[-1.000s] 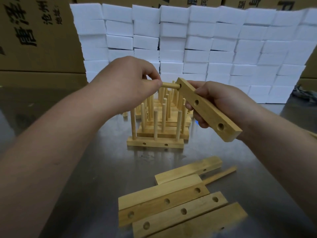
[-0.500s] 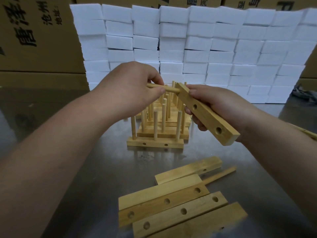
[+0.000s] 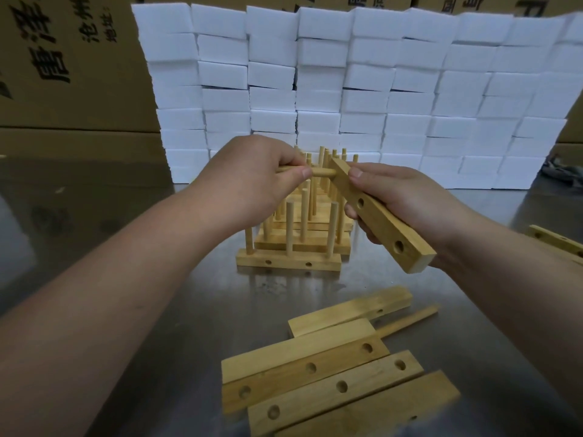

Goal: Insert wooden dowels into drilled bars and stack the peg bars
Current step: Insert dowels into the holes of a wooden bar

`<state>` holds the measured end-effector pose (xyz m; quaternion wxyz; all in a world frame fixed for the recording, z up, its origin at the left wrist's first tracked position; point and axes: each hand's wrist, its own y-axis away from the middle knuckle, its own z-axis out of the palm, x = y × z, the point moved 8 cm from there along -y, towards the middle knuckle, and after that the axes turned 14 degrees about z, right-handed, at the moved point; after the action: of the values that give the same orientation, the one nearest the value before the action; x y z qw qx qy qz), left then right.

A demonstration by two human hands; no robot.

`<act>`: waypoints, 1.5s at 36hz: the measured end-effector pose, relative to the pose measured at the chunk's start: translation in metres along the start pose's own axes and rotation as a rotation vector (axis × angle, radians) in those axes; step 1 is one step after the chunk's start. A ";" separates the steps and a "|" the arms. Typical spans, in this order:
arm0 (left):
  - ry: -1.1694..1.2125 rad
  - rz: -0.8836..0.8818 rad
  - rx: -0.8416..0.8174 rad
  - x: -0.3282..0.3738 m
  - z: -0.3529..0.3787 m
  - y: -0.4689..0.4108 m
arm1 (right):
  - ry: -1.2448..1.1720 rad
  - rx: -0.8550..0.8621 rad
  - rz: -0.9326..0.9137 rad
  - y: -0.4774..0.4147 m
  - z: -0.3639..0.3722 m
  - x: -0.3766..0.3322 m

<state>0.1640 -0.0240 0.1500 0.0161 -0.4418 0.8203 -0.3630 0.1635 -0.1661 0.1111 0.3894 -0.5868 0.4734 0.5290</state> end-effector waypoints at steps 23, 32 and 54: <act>0.349 -0.293 -0.021 -0.031 0.015 0.009 | 0.077 -0.002 -0.047 0.004 0.009 0.004; 0.173 -0.265 -0.040 -0.029 0.003 0.006 | 0.178 -0.019 -0.049 0.002 0.016 0.006; -0.162 0.020 -0.216 -0.014 0.016 0.002 | -0.014 -0.058 -0.022 -0.005 0.008 0.004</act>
<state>0.1771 -0.0225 0.1329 0.0385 -0.4605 0.8550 -0.2356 0.1659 -0.1581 0.1062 0.3815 -0.5992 0.4486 0.5423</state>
